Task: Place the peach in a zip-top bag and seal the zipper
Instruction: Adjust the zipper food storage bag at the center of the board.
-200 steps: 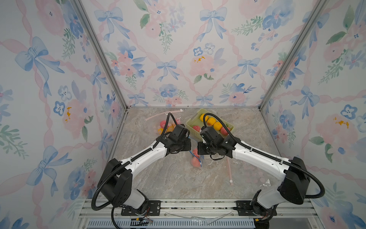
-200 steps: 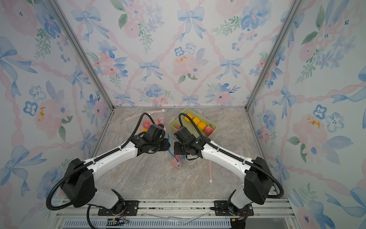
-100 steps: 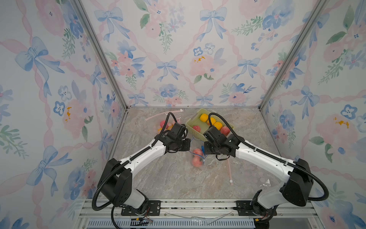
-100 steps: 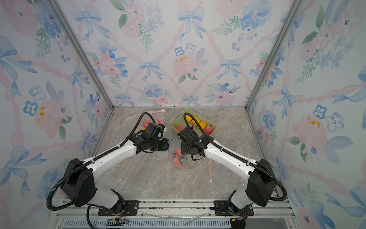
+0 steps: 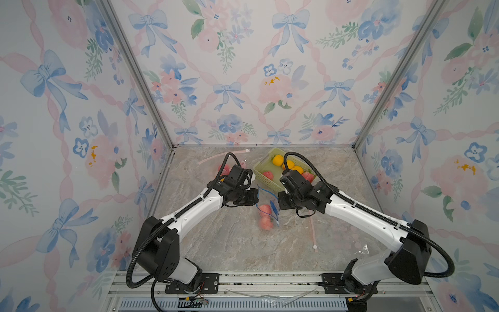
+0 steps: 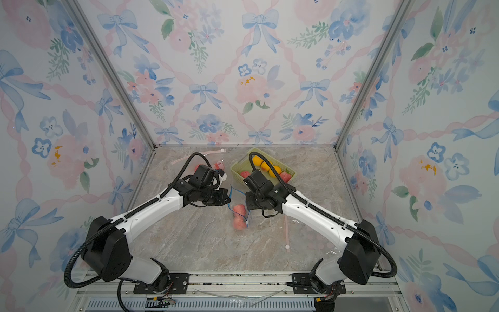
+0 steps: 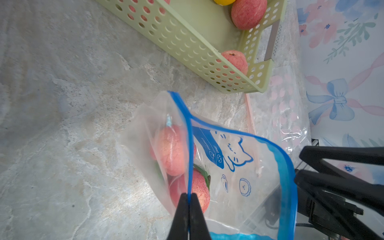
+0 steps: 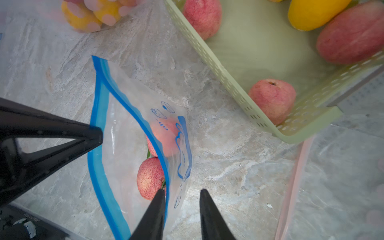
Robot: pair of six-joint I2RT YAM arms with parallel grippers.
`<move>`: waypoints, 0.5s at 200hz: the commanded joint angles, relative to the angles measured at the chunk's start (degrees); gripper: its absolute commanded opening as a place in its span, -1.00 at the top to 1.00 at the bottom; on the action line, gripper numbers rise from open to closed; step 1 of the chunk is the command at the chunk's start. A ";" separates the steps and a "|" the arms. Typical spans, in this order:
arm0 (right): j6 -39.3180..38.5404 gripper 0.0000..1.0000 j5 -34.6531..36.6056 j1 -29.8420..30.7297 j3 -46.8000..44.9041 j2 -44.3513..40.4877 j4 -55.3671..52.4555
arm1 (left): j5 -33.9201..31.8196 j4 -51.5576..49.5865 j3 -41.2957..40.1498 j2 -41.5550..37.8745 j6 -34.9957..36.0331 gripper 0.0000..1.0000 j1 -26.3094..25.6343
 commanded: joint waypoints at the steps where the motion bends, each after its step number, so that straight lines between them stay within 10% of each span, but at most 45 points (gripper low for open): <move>1: -3.28 0.29 -4.03 -1.68 3.97 -0.92 1.22 | 0.34 -0.99 0.86 -0.83 0.26 1.00 0.26; 100: -16.48 -0.29 2.26 -24.95 15.38 18.64 1.12 | -0.15 -0.96 0.53 -1.21 -0.50 1.00 0.40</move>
